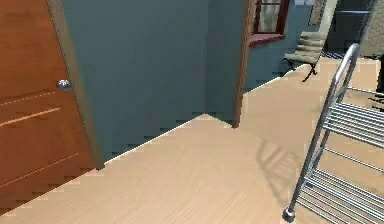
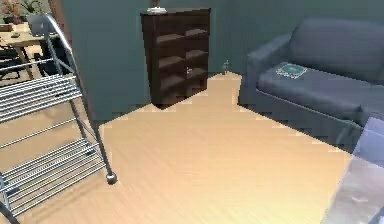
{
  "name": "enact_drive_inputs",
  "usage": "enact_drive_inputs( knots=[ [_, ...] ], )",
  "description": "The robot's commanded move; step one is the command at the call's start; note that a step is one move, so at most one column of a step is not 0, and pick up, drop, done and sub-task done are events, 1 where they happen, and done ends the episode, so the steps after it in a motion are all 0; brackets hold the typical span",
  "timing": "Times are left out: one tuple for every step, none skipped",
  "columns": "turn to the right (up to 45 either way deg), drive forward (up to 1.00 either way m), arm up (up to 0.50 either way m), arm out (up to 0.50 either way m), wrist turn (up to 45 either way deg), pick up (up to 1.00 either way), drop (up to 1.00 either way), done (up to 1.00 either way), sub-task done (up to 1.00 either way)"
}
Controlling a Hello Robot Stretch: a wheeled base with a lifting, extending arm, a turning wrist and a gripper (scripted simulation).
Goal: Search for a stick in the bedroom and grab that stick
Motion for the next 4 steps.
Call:
enact_drive_inputs(
  knots=[
    [-45.0, 0.00, 0.00, 0.00, 0.0, 0.00, 0.00, 0.00, 0.00],
    [-45.0, 0.00, 0.00, 0.00, 0.0, 0.00, 0.00, 0.00, 0.00],
    [-27.0, 0.00, 0.00, 0.00, 0.0, 0.00, 0.00, 0.00, 0.00],
    [0.0, 1.00, 0.00, 0.00, 0.0, 0.00, 0.00, 0.00, 0.00]
  ],
)
